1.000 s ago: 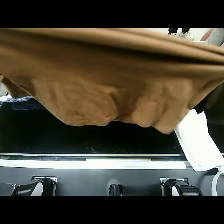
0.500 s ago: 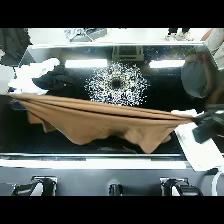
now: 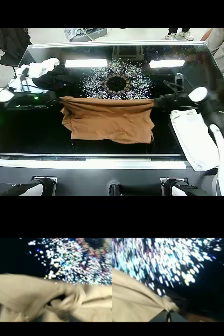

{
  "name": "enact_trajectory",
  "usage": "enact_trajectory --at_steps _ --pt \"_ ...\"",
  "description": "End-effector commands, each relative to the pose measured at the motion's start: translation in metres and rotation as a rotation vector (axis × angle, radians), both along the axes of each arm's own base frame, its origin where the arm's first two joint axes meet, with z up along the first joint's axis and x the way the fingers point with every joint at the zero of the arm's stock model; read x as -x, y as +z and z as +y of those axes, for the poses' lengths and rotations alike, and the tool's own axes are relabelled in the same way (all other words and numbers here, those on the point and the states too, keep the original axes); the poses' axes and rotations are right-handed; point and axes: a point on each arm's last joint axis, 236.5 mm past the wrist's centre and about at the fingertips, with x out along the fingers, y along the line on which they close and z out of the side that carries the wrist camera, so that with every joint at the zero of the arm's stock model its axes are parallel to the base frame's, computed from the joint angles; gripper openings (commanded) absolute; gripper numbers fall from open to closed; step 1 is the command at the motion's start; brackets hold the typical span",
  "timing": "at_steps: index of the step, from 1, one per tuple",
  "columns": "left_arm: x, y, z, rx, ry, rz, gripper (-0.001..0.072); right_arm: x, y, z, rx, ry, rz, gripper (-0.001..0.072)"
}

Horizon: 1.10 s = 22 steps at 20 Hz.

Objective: Fold the shirts.

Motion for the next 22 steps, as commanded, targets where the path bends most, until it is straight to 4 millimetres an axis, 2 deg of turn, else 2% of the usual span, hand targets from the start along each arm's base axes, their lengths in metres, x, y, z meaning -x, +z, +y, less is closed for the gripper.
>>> enact_trajectory --at_steps 1,2,3,5,7,8,9,11,13,14,16,22 --pt "-0.026 -0.036 -0.016 0.085 -0.026 0.108 0.0625 -0.027 -0.03 0.015 -0.175 -0.095 0.037 0.0435" --pt "-0.024 -0.029 -0.008 0.08 -0.045 0.123 0.0625 -0.022 -0.022 0.011 -0.138 -0.024 0.027 0.0688" --pt "-0.019 -0.021 0.007 0.052 -0.059 0.138 0.0626 -0.013 -0.013 0.004 -0.103 0.052 0.029 0.071" --pt "0.008 -0.015 0.039 -0.018 -0.088 0.217 0.0626 0.015 -0.001 -0.024 -0.05 0.145 0.094 0.0709" --pt "0.05 -0.03 0.06 -0.074 -0.113 0.354 0.0624 0.056 -0.008 -0.053 -0.055 0.174 0.243 0.069" --pt "0.07 -0.043 0.061 -0.08 -0.115 0.41 0.062 0.077 -0.017 -0.065 -0.055 0.18 0.321 0.0665" --pt "0.089 -0.059 0.056 -0.068 -0.119 0.459 0.0619 0.096 -0.026 -0.072 -0.052 0.19 0.392 0.066" --pt "0.127 -0.094 0.038 -0.034 -0.125 0.547 0.0618 0.129 -0.042 -0.07 -0.057 0.229 0.512 0.0633" --pt "0.154 -0.12 0.016 0.019 -0.142 0.598 0.0618 0.142 -0.053 -0.058 -0.088 0.247 0.554 0.0633" --pt "0.159 -0.128 0.005 0.049 -0.148 0.597 0.0617 0.145 -0.057 -0.054 -0.092 0.252 0.565 0.0633" --pt "0.157 -0.136 -0.01 0.077 -0.137 0.57 0.0606 0.15 -0.062 -0.049 -0.094 0.266 0.581 0.0633" --pt "0.133 -0.149 -0.028 0.041 -0.078 0.495 0.06 0.151 -0.062 -0.05 -0.088 0.266 0.584 0.0633"
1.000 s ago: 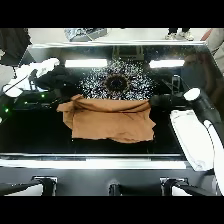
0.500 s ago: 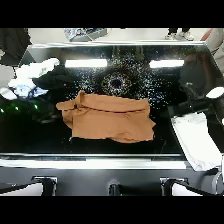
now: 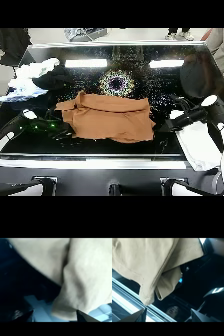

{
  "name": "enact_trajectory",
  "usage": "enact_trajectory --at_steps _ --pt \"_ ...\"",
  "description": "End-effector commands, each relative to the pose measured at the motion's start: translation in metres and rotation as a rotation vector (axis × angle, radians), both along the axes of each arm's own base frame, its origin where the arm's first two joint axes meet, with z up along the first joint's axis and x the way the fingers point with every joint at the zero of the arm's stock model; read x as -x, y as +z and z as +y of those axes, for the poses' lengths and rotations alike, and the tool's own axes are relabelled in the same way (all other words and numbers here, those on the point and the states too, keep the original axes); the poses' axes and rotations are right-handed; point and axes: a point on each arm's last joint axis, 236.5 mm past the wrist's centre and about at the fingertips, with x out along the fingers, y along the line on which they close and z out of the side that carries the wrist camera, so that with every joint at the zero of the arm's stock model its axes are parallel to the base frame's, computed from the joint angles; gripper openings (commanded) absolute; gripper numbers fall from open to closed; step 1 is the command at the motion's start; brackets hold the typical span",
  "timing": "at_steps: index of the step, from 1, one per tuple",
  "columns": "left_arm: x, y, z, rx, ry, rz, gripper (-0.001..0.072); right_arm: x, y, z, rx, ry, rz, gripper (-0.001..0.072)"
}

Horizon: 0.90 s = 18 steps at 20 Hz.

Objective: Fold the shirts.

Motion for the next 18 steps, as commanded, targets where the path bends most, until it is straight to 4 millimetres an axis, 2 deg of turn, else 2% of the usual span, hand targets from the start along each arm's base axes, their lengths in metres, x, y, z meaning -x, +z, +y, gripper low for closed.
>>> enact_trajectory --at_steps 1,2,3,4,5,6,9,11,14,16,17,18 --pt "-0.014 -0.012 -0.009 -0.034 0.061 -0.039 0.06 0.004 -0.001 0.0 0.002 0.008 0.011 0.0633" --pt "-0.015 -0.013 -0.012 -0.039 0.051 -0.047 0.0559 0.003 -0.001 0.0 0.002 0.007 0.01 0.0634" --pt "-0.015 -0.014 -0.015 -0.041 0.043 -0.053 0.0287 0.004 -0.002 0.0 0.002 0.007 0.013 0.0635" --pt "-0.015 -0.013 -0.016 -0.041 0.037 -0.06 0.0106 0.007 -0.005 0.001 -0.001 0.006 0.022 0.065" --pt "-0.016 -0.011 -0.015 -0.041 0.034 -0.066 0.0075 0.012 -0.009 0.003 -0.009 0.003 0.038 0.0695" --pt "-0.017 -0.009 -0.014 -0.041 0.027 -0.079 0.003 0.017 -0.012 0.009 -0.03 -0.002 0.056 0.0692" --pt "-0.021 0.003 -0.013 -0.042 0.023 -0.123 0.0029 0.033 -0.022 0.038 -0.097 0.05 0.084 0.0695" --pt "-0.023 0.013 -0.013 -0.042 0.023 -0.156 0.0029 0.037 -0.027 0.055 -0.103 0.1 0.071 0.0696" --pt "-0.025 0.023 -0.013 -0.04 0.022 -0.186 0.0029 0.029 -0.028 0.067 -0.105 0.106 0.036 0.0691" --pt "-0.025 0.025 -0.014 -0.039 0.021 -0.189 0.0029 0.029 -0.029 0.065 -0.099 0.089 0.046 0.0668" --pt "-0.025 0.025 -0.013 -0.04 0.021 -0.19 0.0029 0.028 -0.029 0.065 -0.097 0.077 0.053 0.0592" --pt "-0.025 0.025 -0.013 -0.04 0.021 -0.19 0.003 0.028 -0.029 0.065 -0.093 0.053 0.069 0.0484"
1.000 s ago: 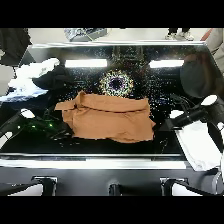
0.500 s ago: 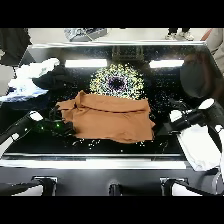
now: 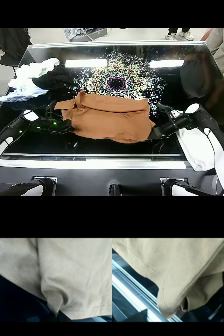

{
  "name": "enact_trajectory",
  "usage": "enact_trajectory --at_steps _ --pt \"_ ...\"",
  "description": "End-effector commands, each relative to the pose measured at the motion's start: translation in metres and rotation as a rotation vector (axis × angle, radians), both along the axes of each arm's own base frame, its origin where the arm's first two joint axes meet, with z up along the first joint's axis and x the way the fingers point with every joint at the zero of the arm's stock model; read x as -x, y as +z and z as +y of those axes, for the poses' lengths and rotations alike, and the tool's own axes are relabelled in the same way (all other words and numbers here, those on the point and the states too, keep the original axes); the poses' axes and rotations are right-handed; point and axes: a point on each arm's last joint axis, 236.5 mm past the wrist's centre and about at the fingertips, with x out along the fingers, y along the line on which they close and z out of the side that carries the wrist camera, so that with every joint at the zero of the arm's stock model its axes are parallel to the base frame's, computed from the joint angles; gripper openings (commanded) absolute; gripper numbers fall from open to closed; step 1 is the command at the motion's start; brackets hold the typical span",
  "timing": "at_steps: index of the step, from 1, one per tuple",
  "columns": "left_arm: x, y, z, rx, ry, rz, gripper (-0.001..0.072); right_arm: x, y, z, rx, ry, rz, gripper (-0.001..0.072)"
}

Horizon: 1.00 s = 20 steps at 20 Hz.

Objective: Fold the shirts.

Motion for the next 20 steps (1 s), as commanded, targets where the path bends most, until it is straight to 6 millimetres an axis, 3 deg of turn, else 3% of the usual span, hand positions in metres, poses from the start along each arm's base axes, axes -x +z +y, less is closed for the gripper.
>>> enact_trajectory --at_steps 1,2,3,4,7,9,10,12,14,15,16,17,18,19,20 --pt "0.0 0.003 0.0 0.0 -0.001 -0.01 0.0029 -0.001 0.0 0.004 0.002 -0.042 0.027 0.0444" --pt "0.0 0.003 0.0 0.0 -0.001 -0.01 0.0029 0.001 0.0 0.005 0.0 -0.039 0.032 0.033" --pt "0.0 0.003 0.0 0.0 -0.005 -0.011 0.0029 0.003 0.0 0.004 0.001 -0.036 0.039 0.0114" --pt "-0.001 0.003 0.0 -0.001 -0.008 -0.014 0.0029 0.003 0.001 0.004 0.001 -0.035 0.043 0.0039" --pt "-0.012 0.015 0.001 -0.009 -0.042 -0.075 0.0028 0.002 0.005 0.004 -0.005 -0.015 0.028 0.0037" --pt "-0.043 0.059 0.004 -0.016 -0.037 -0.211 0.0027 -0.013 0.029 0.002 -0.002 0.01 -0.053 0.0037" --pt "-0.063 0.097 0.006 -0.024 -0.034 -0.318 0.0027 -0.028 0.05 0.0 0.009 0.016 -0.13 0.0037" --pt "-0.095 0.198 0.009 -0.037 -0.027 -0.571 0.0026 -0.071 0.124 -0.007 0.05 0.02 -0.383 0.0037" --pt "-0.104 0.338 0.01 -0.052 -0.021 -0.896 0.0027 -0.109 0.243 -0.014 0.12 0.007 -0.763 0.0038" --pt "-0.093 0.416 0.011 -0.064 -0.014 -1.079 0.0026 -0.118 0.319 -0.018 0.169 -0.016 -0.996 0.0038" --pt "-0.072 0.488 0.014 -0.074 0.002 -1.248 0.0026 -0.115 0.403 -0.024 0.231 -0.065 -1.247 0.0038" --pt "-0.042 0.556 0.019 -0.084 0.03 -1.416 0.0026 -0.098 0.478 -0.031 0.293 -0.123 -1.47 0.0038" --pt "-0.01 0.608 0.028 -0.102 0.077 -1.542 0.0026 -0.067 0.548 -0.04 0.357 -0.193 -1.677 0.0038" --pt "0.024 0.648 0.036 -0.12 0.127 -1.645 0.0026 -0.034 0.597 -0.045 0.396 -0.263 -1.821 0.0038" --pt "0.054 0.674 0.04 -0.114 0.173 -1.718 0.0026 -0.004 0.629 -0.048 0.405 -0.324 -1.92 0.0037"
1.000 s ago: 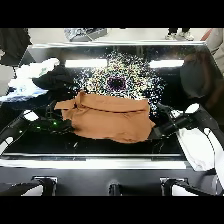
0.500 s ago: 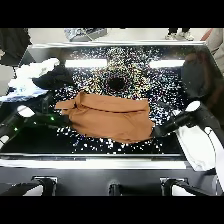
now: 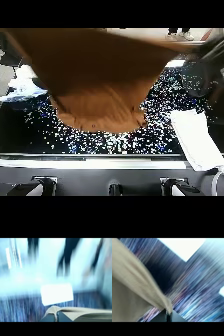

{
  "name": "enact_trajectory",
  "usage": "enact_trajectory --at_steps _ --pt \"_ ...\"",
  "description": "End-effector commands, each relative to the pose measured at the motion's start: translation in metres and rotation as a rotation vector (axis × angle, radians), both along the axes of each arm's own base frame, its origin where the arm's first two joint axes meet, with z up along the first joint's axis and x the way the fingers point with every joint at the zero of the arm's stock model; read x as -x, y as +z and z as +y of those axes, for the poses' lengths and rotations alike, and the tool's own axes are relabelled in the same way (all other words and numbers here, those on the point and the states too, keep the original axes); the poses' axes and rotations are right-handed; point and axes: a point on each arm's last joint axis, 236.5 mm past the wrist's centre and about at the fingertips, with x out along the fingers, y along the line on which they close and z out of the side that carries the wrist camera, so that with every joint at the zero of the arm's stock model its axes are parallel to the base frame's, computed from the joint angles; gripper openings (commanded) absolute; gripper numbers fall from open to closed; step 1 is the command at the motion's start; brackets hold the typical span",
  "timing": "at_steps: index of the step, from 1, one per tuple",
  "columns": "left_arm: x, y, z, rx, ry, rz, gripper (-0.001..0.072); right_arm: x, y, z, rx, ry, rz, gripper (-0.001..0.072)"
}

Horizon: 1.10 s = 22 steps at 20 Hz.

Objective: Fold the shirts.

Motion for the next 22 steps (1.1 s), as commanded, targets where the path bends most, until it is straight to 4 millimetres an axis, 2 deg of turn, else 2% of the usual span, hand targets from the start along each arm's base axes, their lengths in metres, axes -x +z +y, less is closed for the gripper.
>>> enact_trajectory --at_steps 1,3,4,7,9,11,13,15,16,17,20,22 --pt "0.122 0.134 0.014 0.058 0.088 -0.381 0.0027 0.119 0.177 -0.015 0.011 -0.166 -0.574 0.0037" --pt "0.154 0.148 0.014 0.094 0.095 -0.452 0.0027 0.149 0.185 -0.01 0.013 -0.162 -0.613 0.0038" --pt "0.166 0.153 0.016 0.12 0.1 -0.484 0.0026 0.157 0.185 -0.008 0.001 -0.159 -0.612 0.0038" --pt "0.184 0.163 0.02 0.158 0.111 -0.54 0.0026 0.161 0.185 -0.007 -0.035 -0.158 -0.602 0.0038" --pt "0.179 0.162 0.024 0.153 0.126 -0.539 0.0026 0.155 0.183 -0.008 -0.044 -0.159 -0.589 0.0038" --pt "0.162 0.156 0.031 0.127 0.165 -0.514 0.0026 0.142 0.177 -0.009 -0.071 -0.16 -0.556 0.0037" --pt "0.129 0.134 0.035 0.091 0.18 -0.415 0.0027 0.111 0.15 -0.012 -0.092 -0.157 -0.429 0.0037" --pt "0.072 0.088 0.041 0.052 0.196 -0.245 0.0027 0.061 0.085 -0.013 -0.1 -0.143 -0.166 0.0037" --pt "0.035 0.053 0.046 0.035 0.206 -0.134 0.0028 0.031 0.041 -0.016 -0.095 -0.133 -0.008 0.0037" --pt "-0.001 0.015 0.051 0.025 0.211 -0.026 0.0028 0.004 -0.009 -0.018 -0.096 -0.124 0.153 0.0037" --pt "-0.106 -0.118 0.063 0.027 0.215 0.294 0.0028 -0.077 -0.147 -0.015 -0.132 -0.099 0.506 0.0037" --pt "-0.159 -0.2 0.066 0.036 0.206 0.469 0.0029 -0.124 -0.229 -0.001 -0.146 -0.081 0.652 0.0038"
